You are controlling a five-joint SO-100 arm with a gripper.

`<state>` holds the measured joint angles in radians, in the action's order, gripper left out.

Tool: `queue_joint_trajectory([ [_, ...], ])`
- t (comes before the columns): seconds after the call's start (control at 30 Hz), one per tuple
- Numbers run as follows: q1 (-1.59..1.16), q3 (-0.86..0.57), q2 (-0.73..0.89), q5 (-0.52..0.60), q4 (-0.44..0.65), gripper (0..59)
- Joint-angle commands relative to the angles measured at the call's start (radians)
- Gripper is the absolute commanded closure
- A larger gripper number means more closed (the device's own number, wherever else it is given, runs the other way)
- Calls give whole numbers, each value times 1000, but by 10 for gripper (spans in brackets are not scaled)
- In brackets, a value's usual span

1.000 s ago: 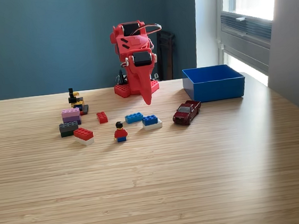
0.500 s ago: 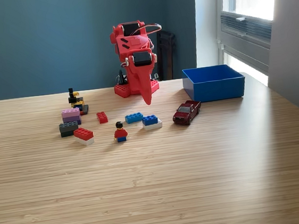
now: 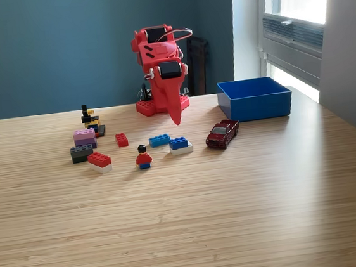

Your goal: Grasp a lego block and put it in the bin.

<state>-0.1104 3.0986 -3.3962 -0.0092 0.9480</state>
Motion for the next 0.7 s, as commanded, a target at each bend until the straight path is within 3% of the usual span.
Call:
queue_joint_trajectory([
  [0.03, -9, 3, -25, -5, -17, 585],
  [0.3, -48, 3, -25, -43, -17, 585],
  [0.47, -66, -18, -23, 11, -21, 585],
  [0.6, -54, -115, 3, 48, -2, 584],
  [0.7, -43, -230, 123, 72, 63, 583],
])
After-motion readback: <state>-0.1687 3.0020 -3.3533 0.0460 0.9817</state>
